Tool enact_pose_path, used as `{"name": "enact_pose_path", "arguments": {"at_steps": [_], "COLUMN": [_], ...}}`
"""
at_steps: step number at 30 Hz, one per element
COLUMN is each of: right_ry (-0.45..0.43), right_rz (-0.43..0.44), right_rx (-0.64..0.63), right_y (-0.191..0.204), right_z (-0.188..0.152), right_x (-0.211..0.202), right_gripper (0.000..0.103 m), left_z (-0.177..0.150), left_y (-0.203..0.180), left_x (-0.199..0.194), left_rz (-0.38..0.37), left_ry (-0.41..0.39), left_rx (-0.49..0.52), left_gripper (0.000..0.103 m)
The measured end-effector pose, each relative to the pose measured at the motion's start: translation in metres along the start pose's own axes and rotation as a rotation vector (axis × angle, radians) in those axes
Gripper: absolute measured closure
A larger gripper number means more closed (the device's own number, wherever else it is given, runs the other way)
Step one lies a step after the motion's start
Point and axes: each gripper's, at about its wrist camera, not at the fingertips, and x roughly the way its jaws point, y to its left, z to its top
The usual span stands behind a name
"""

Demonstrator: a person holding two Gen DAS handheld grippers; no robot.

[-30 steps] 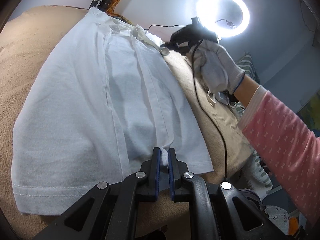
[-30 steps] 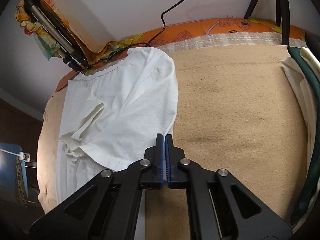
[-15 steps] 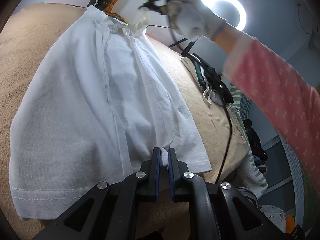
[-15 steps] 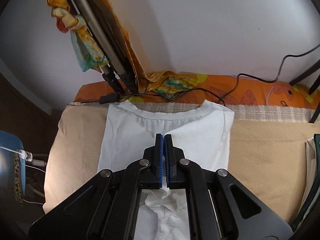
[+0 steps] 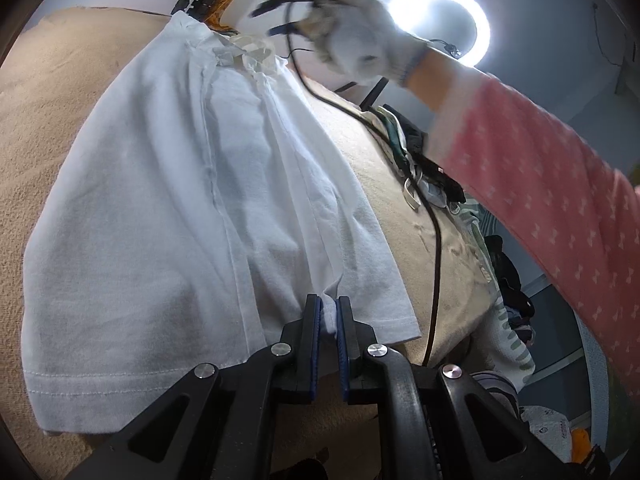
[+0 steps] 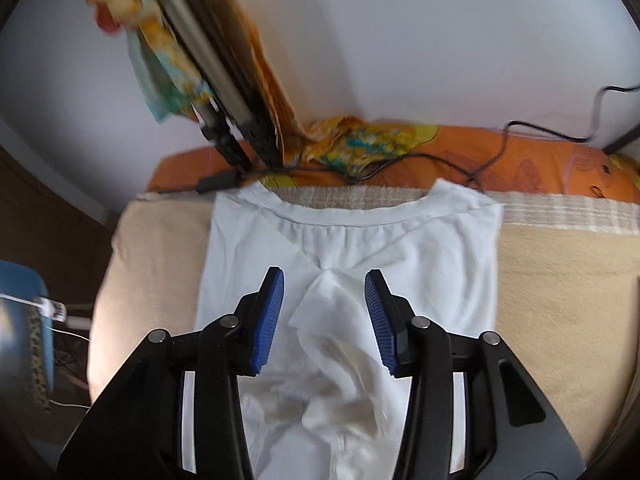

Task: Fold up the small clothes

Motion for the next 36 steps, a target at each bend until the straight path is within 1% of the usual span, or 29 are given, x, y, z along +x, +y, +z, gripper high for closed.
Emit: {"name": "enact_pose_path", "arguments": {"at_steps": [2, 3, 4, 5, 6, 7, 9, 10, 11, 12, 14, 16, 17, 19, 22, 24, 26, 30, 32, 33, 34, 35, 36], "right_ry": [-0.046, -0.061, -0.081, -0.095, -0.107, -0.116, -0.126, -0.126, -0.125, -0.122, -0.100, -0.077, -0.067, -0.036, 0.019, 0.056, 0.087, 0.110, 0.104, 0.106, 0.109, 0.113, 0.114], "right_rz": [0.027, 0.038, 0.050, 0.054, 0.059, 0.071, 0.087, 0.078, 0.064, 0.054, 0.036, 0.035, 0.041, 0.061, 0.087, 0.111, 0.134, 0.192, 0.197, 0.203, 0.214, 0.223, 0.228], "right_rx": [0.023, 0.027, 0.031, 0.037, 0.043, 0.048, 0.051, 0.043, 0.033, 0.022, 0.001, -0.011, -0.011, 0.009, 0.050, 0.073, 0.099, 0.136, 0.123, 0.122, 0.123, 0.122, 0.114], "right_y": [-0.012, -0.017, -0.023, -0.027, -0.033, -0.038, -0.045, -0.046, -0.045, -0.045, -0.045, -0.044, -0.044, -0.046, -0.052, -0.055, -0.057, -0.058, -0.055, -0.055, -0.054, -0.054, -0.050], "right_z": [-0.011, -0.016, -0.026, -0.034, -0.044, -0.057, -0.090, -0.105, -0.122, -0.136, -0.177, -0.215, -0.233, -0.267, -0.311, -0.333, -0.351, -0.368, -0.369, -0.368, -0.369, -0.370, -0.371], "right_x": [-0.038, -0.053, -0.074, -0.090, -0.106, -0.122, -0.153, -0.164, -0.175, -0.182, -0.196, -0.203, -0.204, -0.203, -0.191, -0.181, -0.171, -0.163, -0.162, -0.161, -0.160, -0.159, -0.157], "right_gripper": [0.058, 0.058, 0.058, 0.058, 0.058, 0.058, 0.058, 0.058, 0.058, 0.058, 0.058, 0.058, 0.058, 0.058, 0.058, 0.058, 0.058, 0.058, 0.058, 0.058, 0.058, 0.059, 0.068], "left_z": [0.000, -0.001, -0.002, -0.003, -0.005, -0.006, -0.010, -0.013, -0.015, -0.018, -0.021, -0.023, -0.024, -0.023, -0.016, -0.011, -0.010, -0.009, -0.010, -0.010, -0.008, -0.008, -0.008], "left_y": [-0.003, -0.005, -0.007, -0.009, -0.011, -0.013, -0.016, -0.017, -0.017, -0.017, -0.018, -0.011, -0.006, 0.006, 0.024, 0.036, 0.046, 0.064, 0.071, 0.072, 0.072, 0.071, 0.072], "left_x": [-0.005, -0.008, -0.012, -0.016, -0.022, -0.029, -0.043, -0.049, -0.057, -0.066, -0.081, -0.097, -0.104, -0.117, -0.127, -0.126, -0.123, -0.108, -0.101, -0.101, -0.099, -0.096, -0.093], "left_rz": [0.002, 0.004, 0.005, 0.006, 0.007, 0.009, 0.013, 0.016, 0.024, 0.036, 0.063, 0.094, 0.107, 0.143, 0.186, 0.209, 0.210, 0.170, 0.143, 0.138, 0.137, 0.128, 0.117], "left_ry": [0.002, 0.003, 0.002, 0.000, -0.005, -0.011, -0.021, -0.026, -0.033, -0.043, -0.063, -0.084, -0.095, -0.120, -0.131, -0.112, -0.087, -0.027, -0.006, -0.017, -0.010, 0.006, 0.016], "left_rx": [0.007, 0.011, 0.017, 0.021, 0.025, 0.027, 0.024, 0.024, 0.024, 0.025, 0.021, -0.004, -0.023, -0.068, -0.118, -0.140, -0.160, -0.212, -0.240, -0.238, -0.235, -0.236, -0.242], "left_gripper": [0.097, 0.094, 0.088, 0.084, 0.078, 0.073, 0.069, 0.065, 0.063, 0.061, 0.058, 0.051, 0.050, 0.045, 0.043, 0.043, 0.043, 0.044, 0.048, 0.052, 0.068, 0.078, 0.088]}}
